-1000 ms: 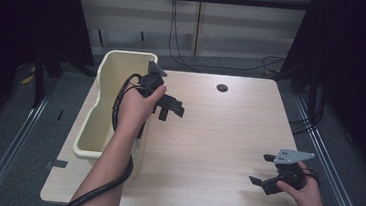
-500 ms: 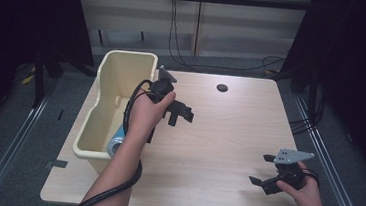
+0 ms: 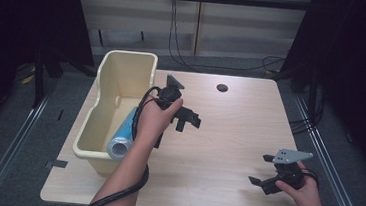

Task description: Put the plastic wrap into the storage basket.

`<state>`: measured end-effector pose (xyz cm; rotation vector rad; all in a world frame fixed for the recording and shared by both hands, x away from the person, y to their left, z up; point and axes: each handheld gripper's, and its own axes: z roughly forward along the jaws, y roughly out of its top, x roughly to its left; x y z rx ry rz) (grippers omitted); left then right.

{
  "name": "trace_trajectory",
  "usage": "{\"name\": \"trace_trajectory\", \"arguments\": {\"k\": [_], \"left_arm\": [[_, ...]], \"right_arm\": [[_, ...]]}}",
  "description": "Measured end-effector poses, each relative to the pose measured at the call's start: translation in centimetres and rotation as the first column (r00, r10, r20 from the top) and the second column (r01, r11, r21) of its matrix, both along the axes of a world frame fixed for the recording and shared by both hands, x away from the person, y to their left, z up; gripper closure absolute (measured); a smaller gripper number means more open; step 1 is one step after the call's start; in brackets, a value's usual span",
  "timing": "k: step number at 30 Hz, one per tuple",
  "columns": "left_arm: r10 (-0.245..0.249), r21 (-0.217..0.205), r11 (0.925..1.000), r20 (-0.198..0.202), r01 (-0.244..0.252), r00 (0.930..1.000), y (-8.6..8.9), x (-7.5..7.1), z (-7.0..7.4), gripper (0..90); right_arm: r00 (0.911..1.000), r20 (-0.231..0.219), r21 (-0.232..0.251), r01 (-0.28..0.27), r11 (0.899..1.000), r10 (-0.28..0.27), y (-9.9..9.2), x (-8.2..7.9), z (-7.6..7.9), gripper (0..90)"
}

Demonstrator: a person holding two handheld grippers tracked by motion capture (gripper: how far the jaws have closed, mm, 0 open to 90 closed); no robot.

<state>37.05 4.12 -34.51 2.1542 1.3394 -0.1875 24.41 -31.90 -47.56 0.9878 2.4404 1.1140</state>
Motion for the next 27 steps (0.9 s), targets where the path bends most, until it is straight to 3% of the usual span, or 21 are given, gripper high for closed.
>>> {"name": "trace_trajectory", "arguments": {"k": [19,27], "left_arm": [[-0.038,-0.031,0.9988,-0.011,0.037,0.9992,-0.9,-0.6,-3.2,4.9],[-0.074,-0.014,0.9972,0.006,0.074,0.9973,-1.1,-0.8,-4.5,5.2]], "right_arm": [[1.0,-0.006,-0.009,0.007,1.0,-0.007,-0.1,0.0,-0.2,3.4],[1.0,-0.004,-0.009,0.006,1.0,-0.006,-0.2,0.0,-0.2,3.4]]}}
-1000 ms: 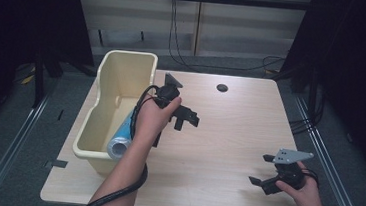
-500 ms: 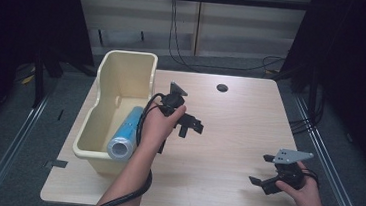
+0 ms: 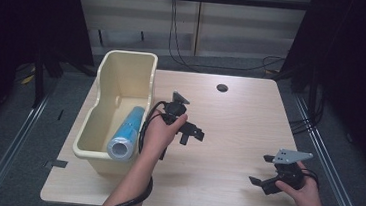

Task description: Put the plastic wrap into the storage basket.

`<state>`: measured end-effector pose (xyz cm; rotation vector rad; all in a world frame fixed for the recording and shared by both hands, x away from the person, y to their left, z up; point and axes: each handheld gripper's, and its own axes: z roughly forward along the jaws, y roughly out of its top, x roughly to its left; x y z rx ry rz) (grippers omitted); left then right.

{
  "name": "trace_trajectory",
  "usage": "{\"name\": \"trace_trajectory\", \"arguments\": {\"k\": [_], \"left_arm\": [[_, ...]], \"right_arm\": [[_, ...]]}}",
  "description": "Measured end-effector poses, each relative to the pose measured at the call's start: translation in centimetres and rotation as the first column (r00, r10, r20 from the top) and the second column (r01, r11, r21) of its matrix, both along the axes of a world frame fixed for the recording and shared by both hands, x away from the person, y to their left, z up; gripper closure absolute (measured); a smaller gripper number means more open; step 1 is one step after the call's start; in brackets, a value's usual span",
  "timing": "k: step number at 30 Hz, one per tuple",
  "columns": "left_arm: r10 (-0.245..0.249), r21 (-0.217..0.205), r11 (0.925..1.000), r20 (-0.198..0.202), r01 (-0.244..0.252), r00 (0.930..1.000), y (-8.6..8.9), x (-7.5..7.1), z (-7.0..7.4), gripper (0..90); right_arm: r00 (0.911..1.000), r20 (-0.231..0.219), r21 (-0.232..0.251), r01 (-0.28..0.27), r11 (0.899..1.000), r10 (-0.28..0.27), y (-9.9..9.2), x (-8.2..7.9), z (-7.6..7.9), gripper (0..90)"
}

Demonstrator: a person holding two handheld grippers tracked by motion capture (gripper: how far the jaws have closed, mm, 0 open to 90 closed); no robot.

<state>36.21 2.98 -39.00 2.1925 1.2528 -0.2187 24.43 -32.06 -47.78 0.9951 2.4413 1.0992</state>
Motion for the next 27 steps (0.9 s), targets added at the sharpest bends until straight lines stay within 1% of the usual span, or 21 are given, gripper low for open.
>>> {"name": "trace_trajectory", "arguments": {"k": [1,4,5,6,7,8,10,12,13,15,17,19,20,21,23,27], "left_arm": [[0.005,-0.012,0.9999,-0.006,-0.005,1.0,-0.1,-0.1,-0.2,4.8],[-0.024,-0.011,0.9997,0.0,0.024,0.9997,-0.2,-0.1,-0.6,4.9],[-0.013,-0.021,0.9997,-0.001,0.013,0.9999,-0.3,-0.2,-0.8,4.9],[-0.019,-0.023,0.9995,-0.003,0.019,0.9998,-0.3,-0.3,-1.0,4.9],[-0.022,-0.021,0.9995,-0.003,0.022,0.9997,-0.3,-0.3,-1.2,4.9],[-0.036,-0.013,0.9993,-0.001,0.036,0.9994,-0.3,-0.3,-1.3,4.9],[-0.03,-0.008,0.9995,0.003,0.03,0.9996,-0.4,-0.5,-1.6,4.9],[-0.046,-0.008,0.9989,0.003,0.046,0.9989,-0.3,-0.6,-1.9,4.9],[-0.045,-0.009,0.999,-0.002,0.045,0.999,-0.4,-0.6,-2.1,4.8],[-0.05,-0.014,0.9987,0.005,0.05,0.9988,-0.4,-0.8,-2.5,5.0],[-0.05,-0.022,0.9985,0.001,0.05,0.9987,-0.4,-1.0,-2.9,4.9],[-0.056,-0.007,0.9984,0.008,0.056,0.9984,-0.7,-1.2,-3.3,4.9],[-0.068,-0.004,0.9977,0.005,0.068,0.9977,-0.7,-1.3,-3.5,5.0],[-0.077,-0.007,0.997,0.004,0.077,0.997,-0.8,-1.4,-3.7,4.6],[-0.082,-0.012,0.9966,0.005,0.082,0.9967,-1.0,-1.6,-4.1,4.7],[-0.092,0.001,0.9958,0.019,0.092,0.9956,-1.2,-2.0,-4.9,4.9]], "right_arm": [[1.0,0.001,0.0,0.002,1.0,-0.002,0.0,0.0,0.0,3.4],[1.0,-0.001,-0.005,0.004,1.0,-0.004,0.0,0.0,-0.1,3.4],[1.0,0.001,-0.006,0.006,1.0,-0.006,0.0,0.0,-0.1,3.4],[1.0,-0.002,-0.007,0.004,1.0,-0.004,0.0,0.0,-0.1,3.4],[1.0,0.0,-0.006,0.004,1.0,-0.004,0.0,0.0,-0.1,3.4],[1.0,0.0,-0.006,0.003,1.0,-0.003,0.0,0.0,-0.1,3.4],[1.0,-0.004,-0.007,0.005,1.0,-0.005,0.1,0.0,-0.2,3.3],[1.0,-0.002,-0.009,0.007,1.0,-0.007,0.1,0.0,-0.2,3.4],[1.0,0.0,-0.013,0.005,1.0,-0.005,0.1,0.0,-0.2,3.3],[0.9999,-0.006,-0.015,0.012,1.0,-0.012,0.1,0.0,-0.3,3.2],[0.9999,-0.002,-0.018,0.011,1.0,-0.011,0.2,-0.1,-0.3,3.2],[0.9998,-0.005,-0.02,0.018,1.0,-0.018,0.2,-0.1,-0.4,3.1],[0.9998,-0.006,-0.021,0.021,1.0,-0.021,0.2,-0.1,-0.5,3.0],[0.9997,-0.01,-0.02,0.02,1.0,-0.02,0.2,-0.1,-0.5,3.0],[0.9997,-0.01,-0.028,0.02,0.999,-0.02,0.2,-0.1,-0.7,3.0],[0.9997,-0.017,-0.037,0.02,0.999,-0.02,0.3,0.0,-0.9,3.0]]}}
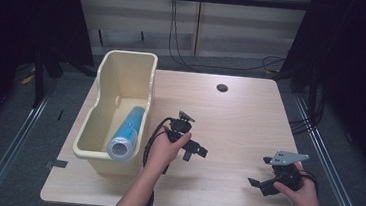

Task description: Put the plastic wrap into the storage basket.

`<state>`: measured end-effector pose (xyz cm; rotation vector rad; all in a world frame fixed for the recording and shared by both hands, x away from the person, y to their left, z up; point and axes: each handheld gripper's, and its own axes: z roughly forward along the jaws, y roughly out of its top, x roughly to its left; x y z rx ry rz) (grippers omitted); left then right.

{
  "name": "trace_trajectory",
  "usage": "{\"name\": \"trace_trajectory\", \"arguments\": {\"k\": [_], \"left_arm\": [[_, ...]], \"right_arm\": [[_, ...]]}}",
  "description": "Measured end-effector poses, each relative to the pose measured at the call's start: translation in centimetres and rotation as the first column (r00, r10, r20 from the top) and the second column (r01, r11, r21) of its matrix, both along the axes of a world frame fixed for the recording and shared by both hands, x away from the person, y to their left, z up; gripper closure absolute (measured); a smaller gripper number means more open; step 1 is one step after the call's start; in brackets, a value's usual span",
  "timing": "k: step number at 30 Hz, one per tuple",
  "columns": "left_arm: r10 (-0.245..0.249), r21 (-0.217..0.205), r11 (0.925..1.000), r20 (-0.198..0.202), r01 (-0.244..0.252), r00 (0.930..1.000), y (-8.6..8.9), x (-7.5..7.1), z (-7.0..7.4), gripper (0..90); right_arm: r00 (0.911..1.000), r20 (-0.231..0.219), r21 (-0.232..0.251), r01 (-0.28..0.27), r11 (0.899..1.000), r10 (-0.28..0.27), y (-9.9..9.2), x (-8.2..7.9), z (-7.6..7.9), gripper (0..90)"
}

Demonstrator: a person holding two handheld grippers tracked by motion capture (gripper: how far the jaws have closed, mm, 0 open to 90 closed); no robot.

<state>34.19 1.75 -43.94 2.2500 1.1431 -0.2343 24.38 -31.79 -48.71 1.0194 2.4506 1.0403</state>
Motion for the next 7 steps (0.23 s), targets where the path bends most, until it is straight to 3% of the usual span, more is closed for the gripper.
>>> {"name": "trace_trajectory", "arguments": {"k": [4,7], "left_arm": [[-0.016,0.009,0.9998,-0.008,0.016,0.9998,-0.1,-0.4,-0.9,4.5],[-0.017,0.017,0.9997,0.011,0.016,0.9998,-0.1,-0.6,-1.3,4.9]], "right_arm": [[0.9999,-0.009,-0.002,0.011,1.0,-0.011,0.0,0.1,-0.2,2.9],[0.9999,-0.011,-0.013,0.009,1.0,-0.009,0.2,0.1,-0.4,3.0]]}}
